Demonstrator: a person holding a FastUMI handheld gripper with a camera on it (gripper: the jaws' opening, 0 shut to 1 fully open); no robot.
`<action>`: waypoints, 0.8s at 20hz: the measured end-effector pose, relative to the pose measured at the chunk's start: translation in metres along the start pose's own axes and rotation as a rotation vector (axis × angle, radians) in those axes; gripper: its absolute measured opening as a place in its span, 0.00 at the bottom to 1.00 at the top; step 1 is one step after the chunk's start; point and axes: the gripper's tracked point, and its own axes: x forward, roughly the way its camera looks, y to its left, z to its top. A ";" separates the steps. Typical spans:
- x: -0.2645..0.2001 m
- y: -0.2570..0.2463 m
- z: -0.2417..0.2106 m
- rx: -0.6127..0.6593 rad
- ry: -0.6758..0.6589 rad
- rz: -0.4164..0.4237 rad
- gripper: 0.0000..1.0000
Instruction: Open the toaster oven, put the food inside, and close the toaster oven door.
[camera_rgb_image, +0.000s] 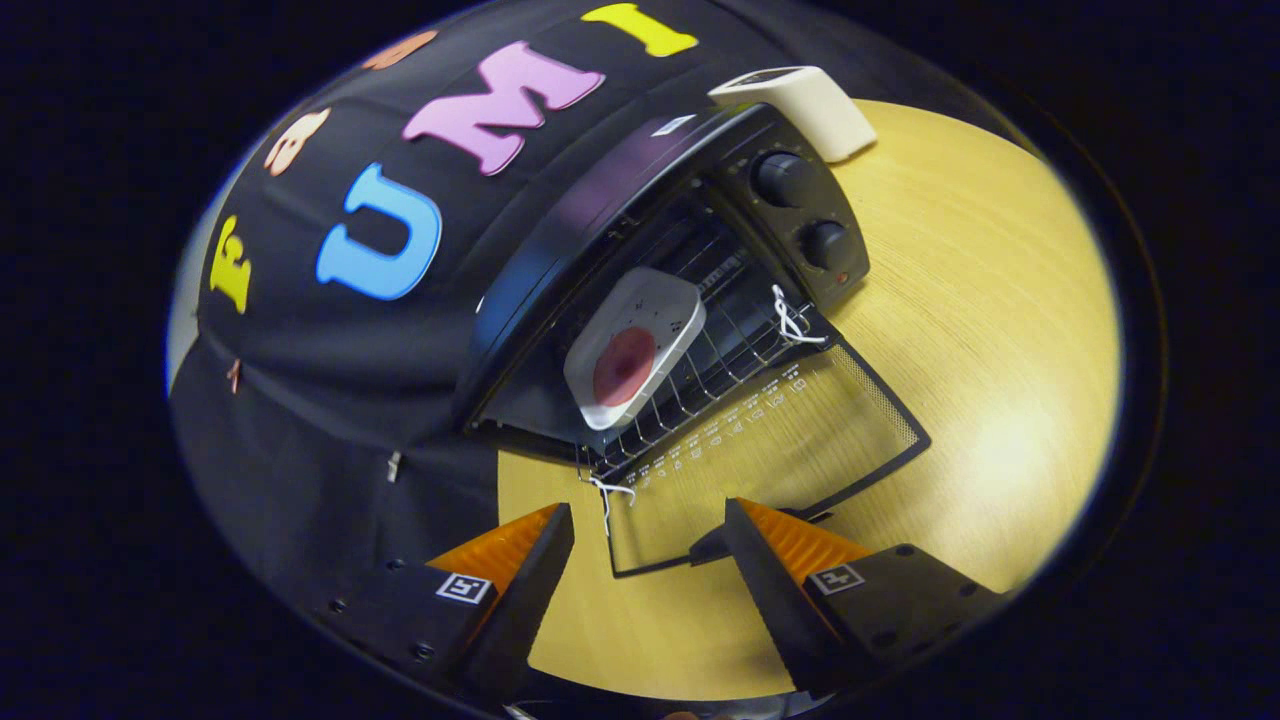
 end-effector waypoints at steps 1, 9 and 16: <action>-0.002 -0.003 -0.005 -0.067 0.007 -0.007 0.98; -0.016 -0.060 -0.036 -0.461 0.032 -0.174 0.99; -0.002 -0.102 -0.059 -0.627 0.094 -0.341 0.99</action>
